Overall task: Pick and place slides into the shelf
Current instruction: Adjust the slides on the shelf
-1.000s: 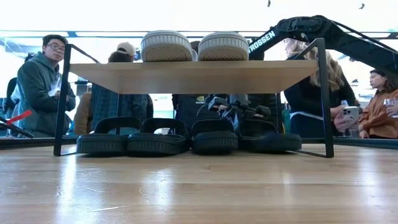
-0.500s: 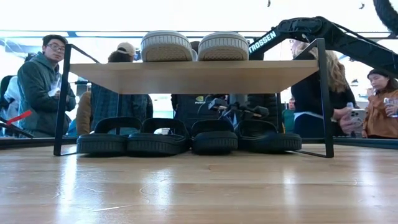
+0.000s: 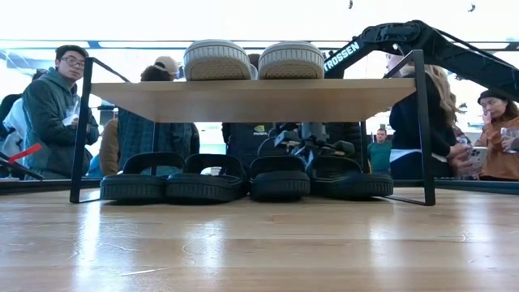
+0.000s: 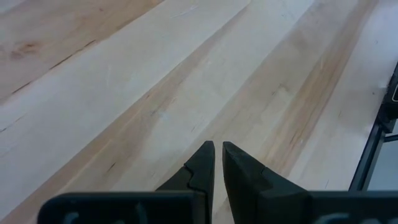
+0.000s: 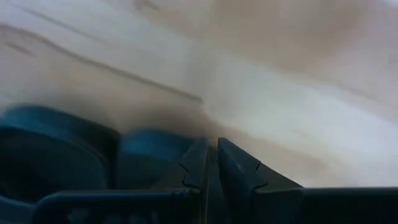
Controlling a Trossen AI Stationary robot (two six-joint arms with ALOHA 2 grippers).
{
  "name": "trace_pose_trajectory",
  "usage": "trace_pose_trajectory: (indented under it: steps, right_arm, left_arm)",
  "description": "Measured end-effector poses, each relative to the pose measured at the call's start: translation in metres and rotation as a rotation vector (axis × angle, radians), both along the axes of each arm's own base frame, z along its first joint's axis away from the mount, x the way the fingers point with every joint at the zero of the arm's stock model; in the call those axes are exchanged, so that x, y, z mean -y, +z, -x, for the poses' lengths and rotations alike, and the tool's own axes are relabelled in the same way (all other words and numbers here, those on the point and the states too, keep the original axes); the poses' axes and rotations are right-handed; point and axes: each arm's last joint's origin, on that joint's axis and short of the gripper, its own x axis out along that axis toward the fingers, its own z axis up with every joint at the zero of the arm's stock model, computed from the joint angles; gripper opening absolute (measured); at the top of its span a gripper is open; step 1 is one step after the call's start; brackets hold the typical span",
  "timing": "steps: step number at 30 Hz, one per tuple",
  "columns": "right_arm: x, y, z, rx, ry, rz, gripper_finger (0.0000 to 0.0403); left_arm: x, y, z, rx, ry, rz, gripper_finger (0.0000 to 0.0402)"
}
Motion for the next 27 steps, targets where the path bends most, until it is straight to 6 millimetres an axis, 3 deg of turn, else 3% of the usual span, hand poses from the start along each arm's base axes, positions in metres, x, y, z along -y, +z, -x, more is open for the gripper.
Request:
trace_pose_trajectory:
  steps: [5,17,23,27]
  right_arm:
    - [-0.011,0.002,0.004,-0.072,0.042,-0.056,0.0028]
    - [-0.040,0.006,-0.010,-0.129,0.167,-0.061,0.0028]
    - [-0.017,0.022,-0.010,-0.172,0.158,0.202,0.0028]
    - [0.000,0.032,-0.015,-0.033,0.088,0.251,0.0028]
  left_arm:
    - [0.000,0.000,0.000,0.000,0.001,0.000,0.0017]
    - [-0.001,0.000,0.000,-0.004,0.001,-0.006,0.0017]
    - [-0.002,0.001,0.001,-0.001,0.000,-0.001,0.0017]
    - [-0.004,0.001,0.002,-0.003,0.000,-0.004,0.0017]
